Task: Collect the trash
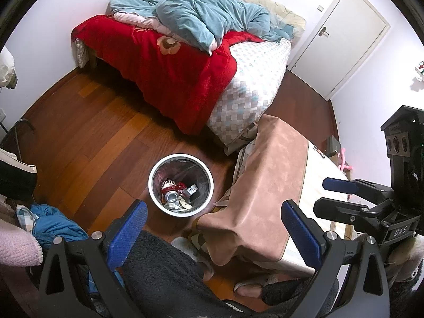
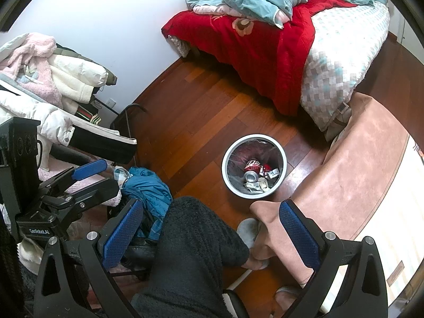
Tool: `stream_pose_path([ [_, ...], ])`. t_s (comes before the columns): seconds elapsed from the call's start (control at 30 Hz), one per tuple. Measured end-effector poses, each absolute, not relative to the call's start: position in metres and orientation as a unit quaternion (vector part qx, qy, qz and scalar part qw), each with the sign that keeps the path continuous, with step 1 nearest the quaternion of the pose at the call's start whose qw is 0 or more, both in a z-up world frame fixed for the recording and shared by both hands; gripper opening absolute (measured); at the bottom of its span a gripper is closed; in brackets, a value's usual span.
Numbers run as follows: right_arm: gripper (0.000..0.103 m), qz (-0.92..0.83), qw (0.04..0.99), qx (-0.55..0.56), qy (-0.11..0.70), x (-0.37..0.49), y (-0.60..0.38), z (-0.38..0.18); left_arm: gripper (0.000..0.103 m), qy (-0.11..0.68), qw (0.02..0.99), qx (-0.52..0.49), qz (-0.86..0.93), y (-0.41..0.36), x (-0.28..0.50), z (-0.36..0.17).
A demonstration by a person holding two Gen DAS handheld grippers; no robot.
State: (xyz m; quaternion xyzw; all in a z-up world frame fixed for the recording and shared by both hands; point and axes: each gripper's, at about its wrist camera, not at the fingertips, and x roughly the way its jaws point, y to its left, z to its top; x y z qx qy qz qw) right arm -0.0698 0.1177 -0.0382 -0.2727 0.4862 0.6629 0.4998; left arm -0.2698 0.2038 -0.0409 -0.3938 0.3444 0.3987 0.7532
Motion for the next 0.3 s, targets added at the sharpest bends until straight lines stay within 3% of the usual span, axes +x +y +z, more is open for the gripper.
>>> stream_pose_path([
  [0.3, 0.103, 0.662, 0.5, -0.271, 0.487, -0.0714, 0.1191, -0.0378, 0.103, 0.335, 0.754, -0.398, 0.4, 0.2035, -0.2762, -0.0375],
])
